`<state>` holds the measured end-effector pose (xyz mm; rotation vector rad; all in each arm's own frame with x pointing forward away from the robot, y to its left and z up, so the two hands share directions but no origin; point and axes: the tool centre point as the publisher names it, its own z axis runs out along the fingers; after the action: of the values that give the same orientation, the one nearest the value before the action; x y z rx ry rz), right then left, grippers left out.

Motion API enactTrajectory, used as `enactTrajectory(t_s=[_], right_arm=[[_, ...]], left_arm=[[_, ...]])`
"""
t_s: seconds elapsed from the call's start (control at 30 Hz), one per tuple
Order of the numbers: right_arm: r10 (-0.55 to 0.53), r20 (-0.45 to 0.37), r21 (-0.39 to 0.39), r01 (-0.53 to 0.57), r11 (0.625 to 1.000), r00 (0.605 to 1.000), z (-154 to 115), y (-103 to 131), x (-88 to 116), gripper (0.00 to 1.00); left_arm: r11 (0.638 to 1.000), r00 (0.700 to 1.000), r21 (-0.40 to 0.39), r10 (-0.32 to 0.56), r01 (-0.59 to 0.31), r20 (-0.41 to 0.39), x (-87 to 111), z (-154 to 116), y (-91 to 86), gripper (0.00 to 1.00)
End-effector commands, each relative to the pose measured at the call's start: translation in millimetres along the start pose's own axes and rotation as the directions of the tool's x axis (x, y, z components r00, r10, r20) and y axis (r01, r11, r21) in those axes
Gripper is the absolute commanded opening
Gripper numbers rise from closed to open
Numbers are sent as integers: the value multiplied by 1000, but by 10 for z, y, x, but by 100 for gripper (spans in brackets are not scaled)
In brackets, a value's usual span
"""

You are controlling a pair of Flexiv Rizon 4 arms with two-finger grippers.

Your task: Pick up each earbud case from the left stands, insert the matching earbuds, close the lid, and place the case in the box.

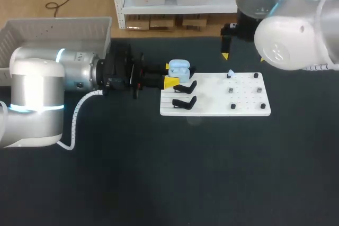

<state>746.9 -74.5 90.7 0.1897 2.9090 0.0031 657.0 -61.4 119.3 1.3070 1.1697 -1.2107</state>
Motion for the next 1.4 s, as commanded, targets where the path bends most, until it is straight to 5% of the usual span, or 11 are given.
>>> enactTrajectory(t_s=[0.03, 0.13, 0.3, 0.37, 0.47, 1.4], right_arm=[[-9, -19, -17, 9, 1000, 1000, 120, 43, -58, 100], [-18, -35, -35, 17, 999, 999, 203, 74, -61, 100], [-21, -62, -52, 18, 998, 998, 357, 78, -60, 77], [-20, -70, -59, 16, 998, 997, 411, 74, -54, 56], [-20, -77, -70, 15, 997, 997, 478, 73, -48, 50], [-58, -95, -143, 44, 989, 994, 716, 177, 0, 32]], left_arm=[[1000, 1000, -3, 1, -1, -1, 1, 1, -8, 0], [1000, 1000, -3, 1, -1, -1, 1, 1, -8, 0], [1000, 1000, -3, 1, -1, -1, 1, 1, -8, 0], [1000, 1000, -3, 1, -1, -1, 1, 1, -8, 0], [1000, 1000, -3, 1, -1, -1, 1, 1, -8, 0], [1000, 1000, -3, 1, -1, -1, 1, 1, -8, 0]])
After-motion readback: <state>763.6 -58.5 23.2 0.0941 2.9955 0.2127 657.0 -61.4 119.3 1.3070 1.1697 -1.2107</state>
